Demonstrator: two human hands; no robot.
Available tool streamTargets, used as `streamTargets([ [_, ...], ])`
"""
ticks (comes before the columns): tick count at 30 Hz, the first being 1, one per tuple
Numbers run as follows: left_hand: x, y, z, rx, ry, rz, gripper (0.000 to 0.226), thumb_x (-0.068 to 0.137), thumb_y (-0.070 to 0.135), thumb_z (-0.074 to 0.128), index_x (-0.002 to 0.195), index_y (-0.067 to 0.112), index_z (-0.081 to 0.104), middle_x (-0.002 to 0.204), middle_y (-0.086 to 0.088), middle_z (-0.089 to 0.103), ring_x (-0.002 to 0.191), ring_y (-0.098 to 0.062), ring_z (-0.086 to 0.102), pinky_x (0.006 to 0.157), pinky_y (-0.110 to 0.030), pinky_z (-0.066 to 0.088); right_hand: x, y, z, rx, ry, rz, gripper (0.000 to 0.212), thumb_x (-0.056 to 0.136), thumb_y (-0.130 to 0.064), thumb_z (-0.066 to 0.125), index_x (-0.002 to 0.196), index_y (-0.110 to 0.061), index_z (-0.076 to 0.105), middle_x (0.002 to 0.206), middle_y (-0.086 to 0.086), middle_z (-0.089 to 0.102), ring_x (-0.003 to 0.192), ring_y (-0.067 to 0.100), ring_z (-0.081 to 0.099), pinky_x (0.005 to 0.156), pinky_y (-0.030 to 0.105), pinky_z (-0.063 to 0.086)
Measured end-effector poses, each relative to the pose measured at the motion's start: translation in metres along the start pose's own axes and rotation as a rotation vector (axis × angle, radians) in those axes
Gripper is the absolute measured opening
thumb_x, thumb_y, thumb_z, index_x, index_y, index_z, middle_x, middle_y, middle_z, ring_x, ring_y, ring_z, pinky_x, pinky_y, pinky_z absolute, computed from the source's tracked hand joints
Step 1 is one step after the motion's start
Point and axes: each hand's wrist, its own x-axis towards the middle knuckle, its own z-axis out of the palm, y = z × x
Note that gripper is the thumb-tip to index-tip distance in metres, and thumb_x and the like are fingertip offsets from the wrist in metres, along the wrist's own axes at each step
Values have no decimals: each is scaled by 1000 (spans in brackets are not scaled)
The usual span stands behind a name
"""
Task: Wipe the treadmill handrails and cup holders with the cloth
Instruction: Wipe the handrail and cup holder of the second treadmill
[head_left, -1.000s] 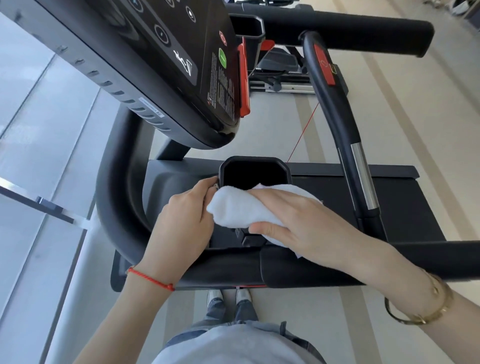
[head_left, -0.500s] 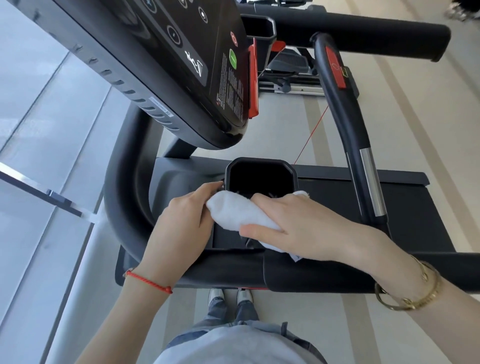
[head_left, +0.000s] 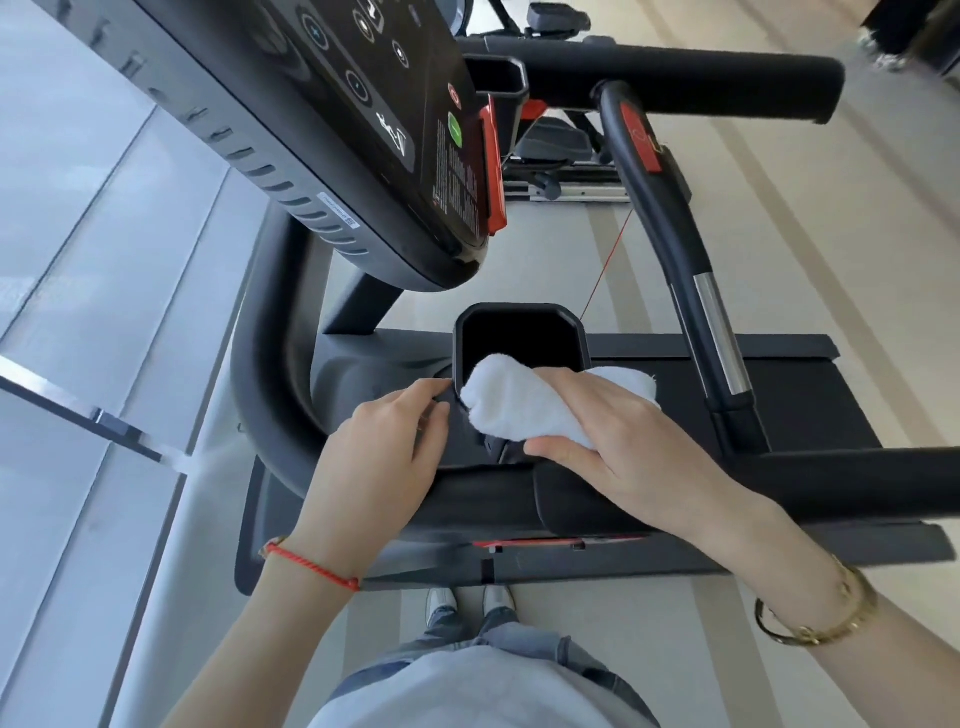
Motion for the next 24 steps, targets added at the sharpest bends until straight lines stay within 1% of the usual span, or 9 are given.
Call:
streamTargets([
  [2,-5,1,1,18,12,14,28,99,33,44,122,29,61,92,8,69,84,-22,63,66,-37,52,-8,-3,1,8,72,1,56,93,-58,41,126,-14,54,101,-3,64,93,7,52,77,28,43],
  [5,-13,2,1,34,36,33,25,99,32,47,117,29,63,87,8,69,81,-20,64,65,-36,51,-21,-9,-1,-24,176,0,58,96,-60,35,126,-14,52,99,-2,64,90,9,55,73,26,45],
  [8,-20,4,1,61,44,62,16,97,32,49,97,27,64,78,11,66,72,-16,60,56,-27,44,-32,-17,0,-103,221,-11,61,97,-62,33,124,-12,55,98,-2,66,88,11,59,70,29,50],
  [9,-23,5,1,70,38,70,16,96,33,49,86,28,59,72,11,63,66,-13,56,52,-24,39,-34,-20,1,-126,234,-24,63,97,-61,33,123,-10,57,98,-1,67,88,13,60,70,29,50],
  [11,-28,8,0,81,26,89,29,95,32,50,67,34,42,56,11,49,53,-11,46,46,-19,27,-40,-25,4,-177,256,-42,64,97,-61,31,119,-9,61,93,0,68,85,15,61,70,25,47],
  [13,-30,13,-1,55,29,99,42,93,27,53,60,36,30,49,11,38,47,-9,39,46,-19,21,-45,-28,8,-247,233,-25,65,97,-61,26,116,-12,64,90,-2,68,83,16,62,68,26,46],
  [16,-32,16,-2,11,53,98,38,89,25,47,57,31,27,46,9,31,44,-12,32,46,-22,20,-50,-27,15,-300,145,69,67,98,-61,15,112,-18,65,94,-5,68,91,19,61,75,33,48],
  [20,-34,16,5,53,127,98,40,95,22,55,58,18,39,47,8,34,46,-12,37,46,-23,27,-53,-18,20,-318,202,209,53,97,-56,25,104,-24,67,94,-9,69,93,17,60,82,33,46],
  [24,-39,20,14,98,226,74,38,95,16,56,61,10,42,50,4,36,48,-18,35,48,-35,35,-66,5,9,-366,244,303,56,96,-56,22,94,-25,68,87,-8,68,85,17,60,79,33,46],
])
